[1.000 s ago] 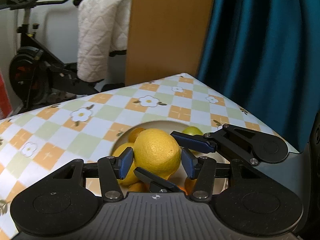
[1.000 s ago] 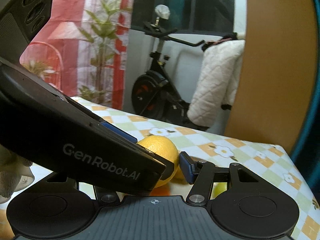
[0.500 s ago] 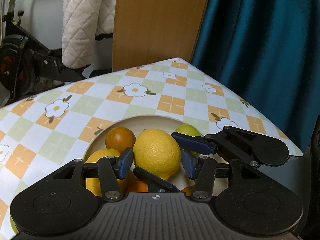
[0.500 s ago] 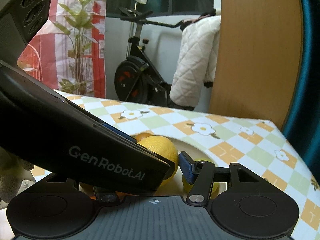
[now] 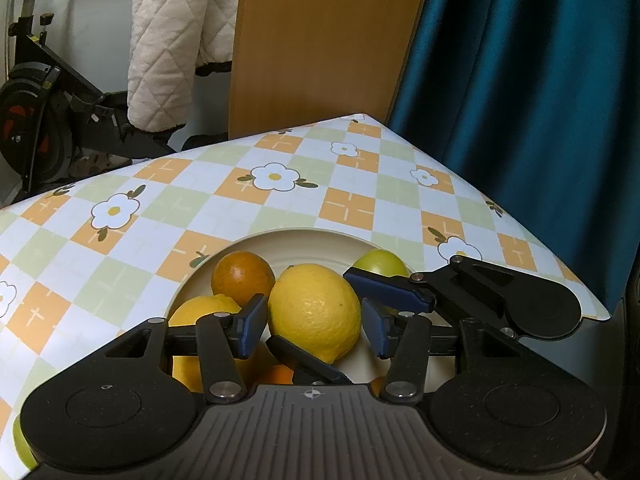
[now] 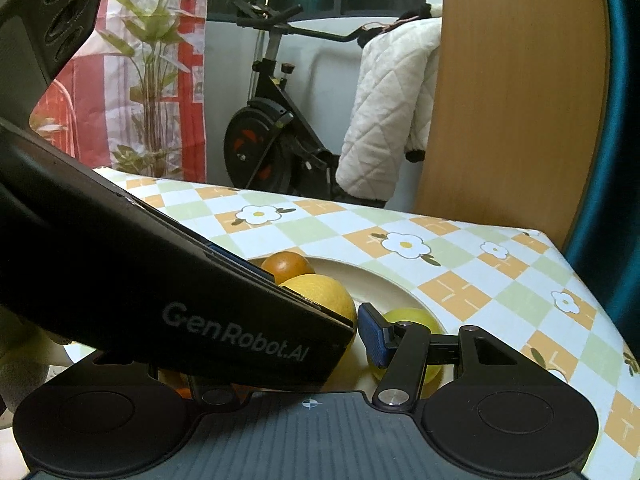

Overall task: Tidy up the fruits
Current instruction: 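Carry the yellow lemon with the left tool onto the plate and open, then move the open left tool to the green fruit on the cloth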

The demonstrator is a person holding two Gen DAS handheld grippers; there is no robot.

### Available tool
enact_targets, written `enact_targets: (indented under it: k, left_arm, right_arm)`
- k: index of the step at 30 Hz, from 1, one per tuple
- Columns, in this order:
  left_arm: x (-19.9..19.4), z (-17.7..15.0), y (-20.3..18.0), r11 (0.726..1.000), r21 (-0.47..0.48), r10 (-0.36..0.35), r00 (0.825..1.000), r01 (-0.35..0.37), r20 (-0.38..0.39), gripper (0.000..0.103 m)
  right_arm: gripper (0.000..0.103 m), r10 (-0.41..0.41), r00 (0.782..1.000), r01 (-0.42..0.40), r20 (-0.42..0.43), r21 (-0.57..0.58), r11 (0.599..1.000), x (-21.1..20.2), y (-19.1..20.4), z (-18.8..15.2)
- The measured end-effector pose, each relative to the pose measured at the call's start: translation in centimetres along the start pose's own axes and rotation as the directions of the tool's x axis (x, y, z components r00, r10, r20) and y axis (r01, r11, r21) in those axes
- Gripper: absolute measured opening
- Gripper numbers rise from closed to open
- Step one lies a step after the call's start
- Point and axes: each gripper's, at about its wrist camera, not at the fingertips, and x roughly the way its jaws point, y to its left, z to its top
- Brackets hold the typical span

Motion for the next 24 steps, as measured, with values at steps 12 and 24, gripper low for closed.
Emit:
enact_targets:
  k: [12, 24]
  left_arm:
    - [-4.7, -0.3, 1.7, 0.999, -0.043, 0.0, 0.995, 0.004, 0.096, 0.056]
    - [-10.7, -2.9, 8.3, 0.984, -0.158, 0.108, 0.982, -0.083, 0.155, 0.055]
  right_arm:
    - [0.06, 0.022, 0.999, -0.022, 0.025, 0.024, 0.999, -2.2, 0.7, 0.7]
    - [0.056, 0.095, 0.995, -0.095, 0.031, -0.008, 0.995, -2.8, 4.2, 1.8]
